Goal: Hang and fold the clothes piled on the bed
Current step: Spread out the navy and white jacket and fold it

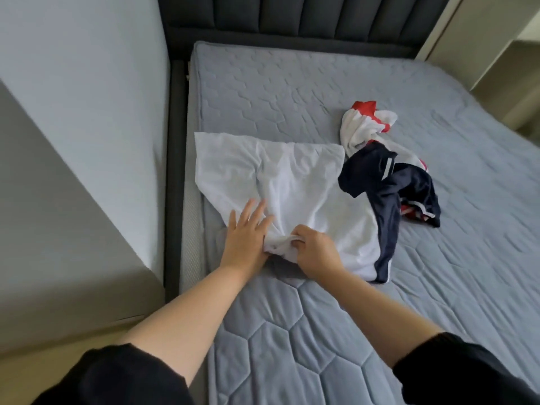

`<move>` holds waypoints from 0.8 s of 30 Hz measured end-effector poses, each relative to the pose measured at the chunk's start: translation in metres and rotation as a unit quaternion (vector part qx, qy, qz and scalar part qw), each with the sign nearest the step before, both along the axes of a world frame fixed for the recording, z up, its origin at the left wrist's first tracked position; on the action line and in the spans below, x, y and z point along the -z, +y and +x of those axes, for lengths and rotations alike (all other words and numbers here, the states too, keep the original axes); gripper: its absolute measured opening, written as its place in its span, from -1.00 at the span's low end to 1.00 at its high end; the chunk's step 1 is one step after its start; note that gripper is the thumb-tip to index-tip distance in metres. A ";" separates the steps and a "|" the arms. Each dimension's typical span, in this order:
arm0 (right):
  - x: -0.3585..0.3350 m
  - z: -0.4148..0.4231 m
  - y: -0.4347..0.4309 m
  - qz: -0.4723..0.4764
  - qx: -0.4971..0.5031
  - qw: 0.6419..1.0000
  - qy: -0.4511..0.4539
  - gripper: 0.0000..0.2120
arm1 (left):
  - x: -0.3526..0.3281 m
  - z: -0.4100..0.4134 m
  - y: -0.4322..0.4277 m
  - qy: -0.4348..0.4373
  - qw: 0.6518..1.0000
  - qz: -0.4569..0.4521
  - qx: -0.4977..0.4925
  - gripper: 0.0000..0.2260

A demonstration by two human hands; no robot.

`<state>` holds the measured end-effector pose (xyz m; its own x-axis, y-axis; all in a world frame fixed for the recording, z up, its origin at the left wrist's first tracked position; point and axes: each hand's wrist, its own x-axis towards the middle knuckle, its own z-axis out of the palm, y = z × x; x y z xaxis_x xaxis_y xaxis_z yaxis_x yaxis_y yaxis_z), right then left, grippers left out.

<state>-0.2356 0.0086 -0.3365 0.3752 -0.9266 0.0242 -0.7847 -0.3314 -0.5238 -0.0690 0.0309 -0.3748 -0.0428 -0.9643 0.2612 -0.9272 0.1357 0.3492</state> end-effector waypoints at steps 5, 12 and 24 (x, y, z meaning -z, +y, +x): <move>-0.018 -0.026 0.012 0.079 0.009 0.997 0.017 -0.69 | -0.033 0.001 0.009 0.107 0.983 0.141 0.042 -0.87; -0.009 -0.063 0.035 0.059 0.000 0.979 0.194 -0.60 | -0.071 -0.003 0.032 0.114 0.962 0.247 0.041 -0.70; -0.152 -0.035 0.071 0.035 0.053 0.993 -0.104 -0.78 | -0.194 0.014 0.079 0.295 0.939 0.168 -0.060 -0.87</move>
